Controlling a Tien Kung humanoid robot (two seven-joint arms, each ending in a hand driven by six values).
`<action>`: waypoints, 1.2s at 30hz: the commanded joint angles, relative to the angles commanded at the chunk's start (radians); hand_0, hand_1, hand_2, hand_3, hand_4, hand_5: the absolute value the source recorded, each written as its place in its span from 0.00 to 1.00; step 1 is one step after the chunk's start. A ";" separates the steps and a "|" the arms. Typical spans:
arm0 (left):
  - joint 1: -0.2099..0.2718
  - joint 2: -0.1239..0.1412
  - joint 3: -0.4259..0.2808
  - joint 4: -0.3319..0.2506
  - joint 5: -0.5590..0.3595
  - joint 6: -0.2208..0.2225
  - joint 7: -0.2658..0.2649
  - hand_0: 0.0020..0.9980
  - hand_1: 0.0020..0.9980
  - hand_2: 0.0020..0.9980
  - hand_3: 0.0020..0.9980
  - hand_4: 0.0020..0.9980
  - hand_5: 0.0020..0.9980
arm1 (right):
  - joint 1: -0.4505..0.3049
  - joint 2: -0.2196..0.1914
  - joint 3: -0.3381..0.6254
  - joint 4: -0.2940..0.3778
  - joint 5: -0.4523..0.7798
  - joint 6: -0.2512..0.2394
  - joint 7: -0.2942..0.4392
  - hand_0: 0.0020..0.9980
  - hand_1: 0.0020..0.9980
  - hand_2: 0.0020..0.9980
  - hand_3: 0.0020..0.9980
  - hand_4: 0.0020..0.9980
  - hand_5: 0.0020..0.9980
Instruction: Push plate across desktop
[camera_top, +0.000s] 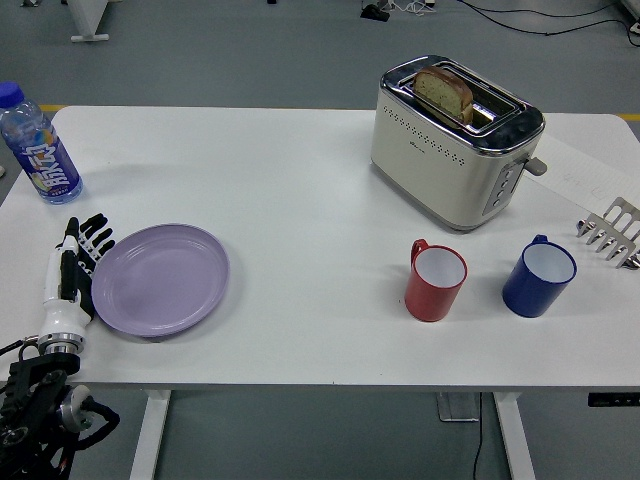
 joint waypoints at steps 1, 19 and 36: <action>0.000 0.000 0.003 -0.001 0.000 0.000 0.000 0.76 0.80 0.81 0.71 0.59 1.00 | 0.000 0.000 0.000 0.000 0.000 0.000 0.000 0.65 0.61 0.69 0.63 0.23 0.14; 0.009 0.000 0.153 -0.035 -0.050 0.038 -0.016 0.76 0.80 0.81 0.70 0.59 1.00 | 0.002 -0.002 -0.008 0.000 0.000 0.000 0.000 0.65 0.61 0.69 0.63 0.22 0.15; 0.023 0.000 0.322 -0.078 -0.101 0.047 -0.019 0.76 0.80 0.81 0.69 0.59 1.00 | 0.004 -0.003 -0.006 0.000 -0.006 0.001 -0.001 0.65 0.61 0.69 0.63 0.22 0.15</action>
